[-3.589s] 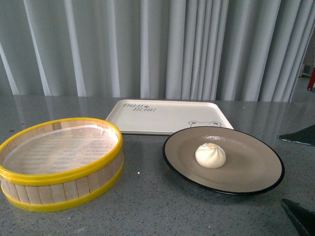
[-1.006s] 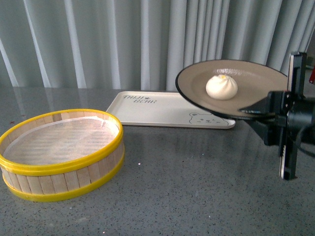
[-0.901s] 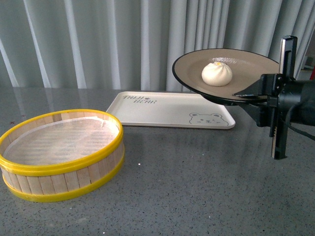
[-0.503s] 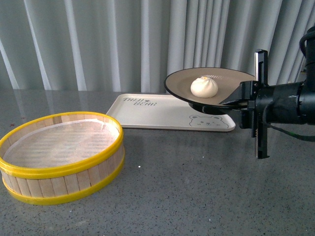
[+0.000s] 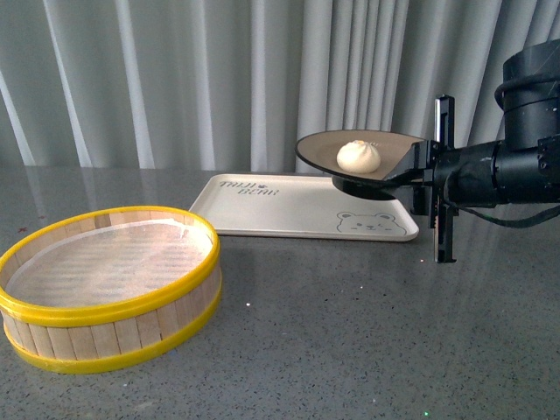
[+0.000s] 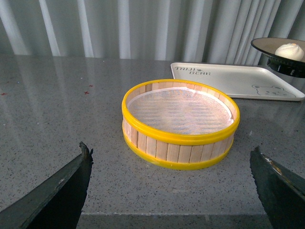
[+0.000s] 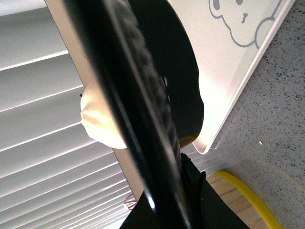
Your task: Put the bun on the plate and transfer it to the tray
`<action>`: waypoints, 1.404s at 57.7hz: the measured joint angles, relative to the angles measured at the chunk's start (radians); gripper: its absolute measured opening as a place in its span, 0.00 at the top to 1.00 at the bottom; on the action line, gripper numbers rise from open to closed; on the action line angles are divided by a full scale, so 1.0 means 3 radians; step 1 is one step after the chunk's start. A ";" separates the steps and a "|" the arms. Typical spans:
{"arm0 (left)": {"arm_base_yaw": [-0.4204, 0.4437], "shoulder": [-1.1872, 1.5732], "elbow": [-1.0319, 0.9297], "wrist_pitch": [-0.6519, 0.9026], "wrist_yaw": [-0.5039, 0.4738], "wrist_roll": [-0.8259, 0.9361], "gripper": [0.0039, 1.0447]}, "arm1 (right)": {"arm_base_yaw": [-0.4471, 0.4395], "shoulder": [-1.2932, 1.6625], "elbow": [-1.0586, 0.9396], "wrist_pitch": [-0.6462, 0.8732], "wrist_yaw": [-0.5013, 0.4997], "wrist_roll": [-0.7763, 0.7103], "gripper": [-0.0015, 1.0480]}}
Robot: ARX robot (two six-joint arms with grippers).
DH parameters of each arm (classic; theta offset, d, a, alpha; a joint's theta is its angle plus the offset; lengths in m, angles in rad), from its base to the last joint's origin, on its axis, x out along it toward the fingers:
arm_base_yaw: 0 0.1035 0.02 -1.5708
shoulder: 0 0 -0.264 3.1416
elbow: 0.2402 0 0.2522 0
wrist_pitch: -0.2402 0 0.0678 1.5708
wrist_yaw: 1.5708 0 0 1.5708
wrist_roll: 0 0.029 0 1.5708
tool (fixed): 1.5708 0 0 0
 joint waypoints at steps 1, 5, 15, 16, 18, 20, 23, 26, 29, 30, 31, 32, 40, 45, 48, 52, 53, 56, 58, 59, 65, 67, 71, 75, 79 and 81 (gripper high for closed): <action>0.0000 0.0000 0.0000 0.0000 0.0000 0.0000 0.06 | -0.0005 0.0009 0.0003 -0.0003 -0.0004 0.0000 0.97; 0.0000 0.0000 0.0000 0.0000 0.0000 0.0000 0.06 | -0.0032 0.0074 0.0039 -0.0036 -0.0022 -0.0006 0.97; 0.0000 0.0000 0.0000 0.0000 0.0000 0.0000 0.06 | -0.0130 0.0230 0.0215 -0.0113 -0.0070 -0.0057 0.97; 0.0000 0.0000 0.0000 0.0000 0.0000 0.0000 0.06 | -0.0140 0.0253 0.0242 -0.0116 -0.0071 -0.0066 0.97; 0.0000 0.0000 0.0000 0.0000 0.0000 0.0000 0.06 | -0.0150 0.0275 0.0267 -0.0114 -0.0072 -0.0069 0.97; 0.0000 0.0000 0.0000 0.0000 0.0000 -0.0001 0.06 | -0.0158 0.0298 0.0296 -0.0130 -0.0072 -0.0084 0.97; 0.0000 0.0000 0.0000 0.0000 0.0000 0.0000 0.06 | -0.0165 0.0328 0.0333 -0.0151 -0.0080 -0.0095 0.97; 0.0000 0.0000 0.0000 0.0000 0.0000 0.0000 0.06 | -0.0173 0.0378 0.0374 -0.0164 -0.0097 -0.0107 0.97; 0.0000 0.0000 0.0000 0.0000 0.0000 0.0000 0.06 | -0.0175 0.0420 0.0408 -0.0175 -0.0108 -0.0118 0.97; 0.0000 0.0000 0.0000 0.0000 0.0000 0.0000 0.06 | -0.0178 0.0439 0.0425 -0.0184 -0.0116 -0.0122 0.97; 0.0000 0.0000 0.0000 0.0000 0.0000 0.0000 0.06 | -0.0179 0.0448 0.0432 -0.0188 -0.0118 -0.0128 0.97; 0.0000 0.0000 0.0000 0.0000 0.0000 0.0000 0.06 | -0.0182 0.0470 0.0449 -0.0193 -0.0121 -0.0132 0.97; 0.0000 0.0000 0.0000 0.0000 0.0000 0.0000 0.06 | -0.0192 0.0581 0.0529 -0.0223 -0.0150 -0.0154 0.97; 0.0000 0.0000 0.0000 0.0000 0.0000 0.0000 0.06 | -0.0206 0.0638 0.0584 -0.0224 -0.0168 -0.0156 0.97; 0.0000 0.0000 0.0000 0.0000 0.0000 0.0000 0.06 | -0.0215 0.0683 0.0640 -0.0249 -0.0170 -0.0179 0.97; 0.0000 0.0000 0.0000 0.0000 0.0000 0.0000 0.06 | -0.0229 0.0772 0.0774 -0.0301 -0.0191 -0.0195 0.97; 0.0000 0.0000 0.0000 0.0000 0.0000 0.0000 0.06 | -0.0230 0.0787 0.0797 -0.0306 -0.0192 -0.0200 0.97; 0.0000 0.0000 0.0000 0.0000 0.0000 0.0000 0.06 | -0.0235 0.0868 0.0921 -0.0362 -0.0191 -0.0248 0.97; 0.0000 0.0000 0.0000 0.0000 0.0000 0.0000 0.06 | -0.0238 0.0909 0.0983 -0.0387 -0.0191 -0.0257 0.97; 0.0000 0.0000 0.0000 0.0000 0.0000 0.0000 0.06 | -0.0238 0.0922 0.0998 -0.0392 -0.0191 -0.0259 0.97; 0.0000 0.0000 0.0000 0.0000 0.0000 0.0000 0.06 | -0.0240 0.1029 0.1142 -0.0478 -0.0192 -0.0319 0.97; 0.0000 0.0000 0.0000 0.0000 0.0000 0.0000 0.06 | -0.0240 0.1055 0.1180 -0.0487 -0.0197 -0.0332 0.97; 0.0000 0.0000 0.0000 0.0000 0.0000 0.0000 0.06 | -0.0240 0.1115 0.1261 -0.0501 -0.0216 -0.0367 0.97; 0.0000 0.0000 0.0000 0.0000 0.0000 0.0000 0.06 | -0.0234 0.1160 0.1340 -0.0534 -0.0239 -0.0399 0.97; 0.0000 0.0000 0.0000 0.0000 0.0000 0.0000 0.06 | -0.0225 0.1200 0.1413 -0.0566 -0.0244 -0.0437 0.97; 0.0000 0.0000 0.0000 0.0000 0.0000 0.0000 0.06 | -0.0219 0.1216 0.1447 -0.0593 -0.0244 -0.0454 0.97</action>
